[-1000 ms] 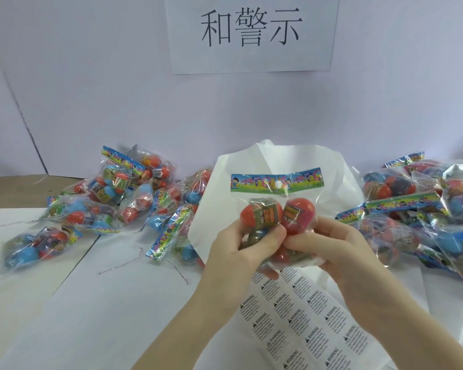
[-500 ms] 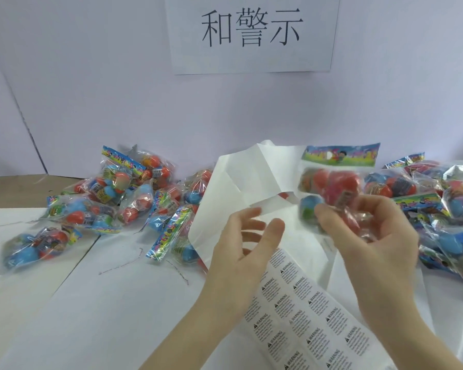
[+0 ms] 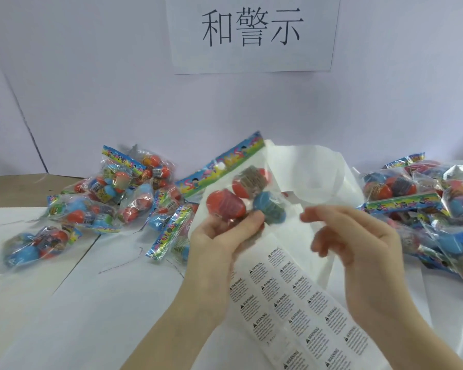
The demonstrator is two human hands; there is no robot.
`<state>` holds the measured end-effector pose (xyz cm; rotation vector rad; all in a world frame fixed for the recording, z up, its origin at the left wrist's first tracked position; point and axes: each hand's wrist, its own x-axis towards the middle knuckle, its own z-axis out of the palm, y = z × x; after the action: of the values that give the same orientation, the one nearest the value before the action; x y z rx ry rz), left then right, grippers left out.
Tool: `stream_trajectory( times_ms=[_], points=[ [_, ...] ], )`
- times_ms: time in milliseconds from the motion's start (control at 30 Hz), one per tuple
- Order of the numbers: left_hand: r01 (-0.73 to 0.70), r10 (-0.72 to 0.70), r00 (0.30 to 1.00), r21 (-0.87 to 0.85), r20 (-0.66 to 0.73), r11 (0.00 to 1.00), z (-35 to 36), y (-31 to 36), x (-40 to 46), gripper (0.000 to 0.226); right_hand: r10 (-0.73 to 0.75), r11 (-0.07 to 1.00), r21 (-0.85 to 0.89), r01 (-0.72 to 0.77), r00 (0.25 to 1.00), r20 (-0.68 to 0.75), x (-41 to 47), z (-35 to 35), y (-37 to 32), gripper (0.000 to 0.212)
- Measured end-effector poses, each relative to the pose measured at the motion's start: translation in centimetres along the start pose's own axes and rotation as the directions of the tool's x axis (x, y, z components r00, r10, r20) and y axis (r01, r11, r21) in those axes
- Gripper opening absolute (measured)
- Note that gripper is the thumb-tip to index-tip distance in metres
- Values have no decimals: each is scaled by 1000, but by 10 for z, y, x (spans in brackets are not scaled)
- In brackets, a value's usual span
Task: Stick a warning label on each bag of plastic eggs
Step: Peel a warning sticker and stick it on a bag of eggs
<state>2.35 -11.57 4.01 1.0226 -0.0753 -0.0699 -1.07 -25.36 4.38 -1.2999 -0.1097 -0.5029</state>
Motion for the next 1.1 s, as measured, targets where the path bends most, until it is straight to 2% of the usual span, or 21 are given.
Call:
stream_trajectory(
  times_ms=[67, 133, 167, 233, 333, 433, 500, 600, 700, 800, 900, 967, 1033, 1100],
  points=[
    [-6, 2, 998, -64, -65, 998, -5, 4, 5, 18, 65, 996, -56, -73, 989, -133, 7, -8, 4, 14],
    [10, -21, 994, -103, -111, 995, -12, 9, 10, 12, 132, 965, -207, -163, 979, -154, 10, -9, 11, 17],
    [20, -34, 992, -112, -124, 993, -15, 11, 11, 8, 147, 930, -320, -179, 982, -122, 9, -7, 15, 13],
    [34, -50, 988, -112, -146, 993, -15, 13, 12, 9, 165, 819, -555, -149, 986, -21, 4, -3, 23, 23],
    [31, -44, 978, -67, -203, 997, -13, 15, 10, 18, 205, 716, -694, -71, 972, 112, -2, 1, 30, 41],
    [-47, 52, 967, 25, -249, 999, -14, 18, 11, 20, 225, 669, -743, -22, 959, 174, -3, 1, 32, 43],
    [-89, 106, 963, 78, -249, 993, -16, 20, 11, 27, 214, 700, -712, -44, 965, 151, -2, 1, 32, 40],
    [-57, 53, 965, -9, -255, 998, -14, 25, 9, 23, 148, 794, -603, -78, 987, 66, 1, -2, 29, 35],
    [-19, 17, 978, -8, -210, 1000, -14, 26, 9, 1, 29, 867, -497, -42, 999, -34, 5, -5, 26, 36],
    [64, -58, 993, 62, -99, 996, -16, 22, 8, 17, 1, 911, -412, -18, 999, -42, 8, -7, 22, 43],
    [85, -84, 996, 33, -27, 996, -14, 17, 7, 30, 85, 936, -342, -88, 996, -25, 7, -8, 17, 52],
    [78, -78, 996, 19, -32, 997, -14, 13, 9, 31, 108, 915, -389, -108, 994, -22, 7, -7, 18, 46],
    [69, -68, 997, 9, -43, 998, -13, 11, 10, 32, 20, 847, -530, -30, 1000, -24, 5, -4, 21, 38],
    [78, -78, 996, 9, -49, 997, -11, 9, 9, 39, -201, 646, -750, 143, 979, 14, 1, 0, 23, 27]
  ],
)
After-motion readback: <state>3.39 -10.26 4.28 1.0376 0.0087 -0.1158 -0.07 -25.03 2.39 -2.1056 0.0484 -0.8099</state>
